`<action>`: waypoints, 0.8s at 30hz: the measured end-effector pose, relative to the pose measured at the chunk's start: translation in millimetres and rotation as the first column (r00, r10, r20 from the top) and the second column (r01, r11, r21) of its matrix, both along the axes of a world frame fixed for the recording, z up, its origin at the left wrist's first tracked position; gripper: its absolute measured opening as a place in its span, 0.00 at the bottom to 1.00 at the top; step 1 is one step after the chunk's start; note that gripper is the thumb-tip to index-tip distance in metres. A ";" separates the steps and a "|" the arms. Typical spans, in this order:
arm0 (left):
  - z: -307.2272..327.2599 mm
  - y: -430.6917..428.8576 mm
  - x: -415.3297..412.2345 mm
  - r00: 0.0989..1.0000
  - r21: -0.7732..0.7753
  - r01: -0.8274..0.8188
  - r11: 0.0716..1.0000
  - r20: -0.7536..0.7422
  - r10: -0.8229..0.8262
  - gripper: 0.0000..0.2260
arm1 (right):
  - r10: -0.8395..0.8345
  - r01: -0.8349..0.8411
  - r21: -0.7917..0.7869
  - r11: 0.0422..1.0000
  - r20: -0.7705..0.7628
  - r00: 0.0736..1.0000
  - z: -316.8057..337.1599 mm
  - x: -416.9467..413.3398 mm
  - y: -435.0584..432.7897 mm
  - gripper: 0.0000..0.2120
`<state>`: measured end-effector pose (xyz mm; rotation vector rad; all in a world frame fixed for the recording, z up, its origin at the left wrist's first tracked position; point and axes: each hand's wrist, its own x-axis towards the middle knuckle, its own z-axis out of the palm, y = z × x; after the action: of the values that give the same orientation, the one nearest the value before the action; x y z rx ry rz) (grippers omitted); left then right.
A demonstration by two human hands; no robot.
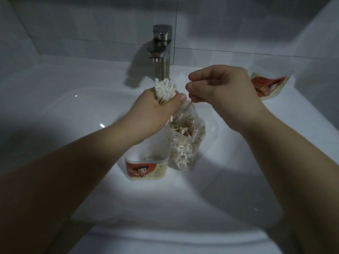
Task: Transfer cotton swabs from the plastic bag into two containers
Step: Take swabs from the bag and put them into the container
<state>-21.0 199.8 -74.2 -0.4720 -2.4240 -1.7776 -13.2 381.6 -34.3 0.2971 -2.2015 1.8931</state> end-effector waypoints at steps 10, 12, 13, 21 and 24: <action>-2.9 -0.2 -0.3 0.996 0.158 0.064 0.985 0.057 -0.074 0.01 | 0.084 -0.084 -0.003 0.996 0.001 0.996 -1.3 1.7 -4.2 0.09; -1.5 -0.9 -1.2 0.996 0.206 0.056 0.977 0.061 -0.070 0.02 | 0.113 -0.106 0.170 0.980 -0.030 0.993 -0.9 4.0 -3.5 0.10; -0.8 -1.3 -1.4 0.995 0.224 0.059 0.973 0.067 -0.076 0.03 | 0.116 -0.102 0.241 0.965 -0.044 0.992 -0.9 5.4 -4.5 0.10; -3.2 3.0 -2.9 0.991 0.212 -0.077 0.974 0.123 0.052 0.12 | 0.059 0.011 0.653 0.757 -0.086 0.995 -2.5 6.6 -0.3 0.10; -2.1 2.4 -4.3 0.981 0.296 -0.103 0.950 0.190 0.047 0.09 | 0.164 -0.127 0.816 0.564 0.041 0.986 -1.7 9.0 -0.5 0.09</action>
<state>-25.3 202.2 -76.4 -0.1901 -2.1771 -2.1945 -4.3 381.1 -36.0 0.6701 -2.9542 0.7234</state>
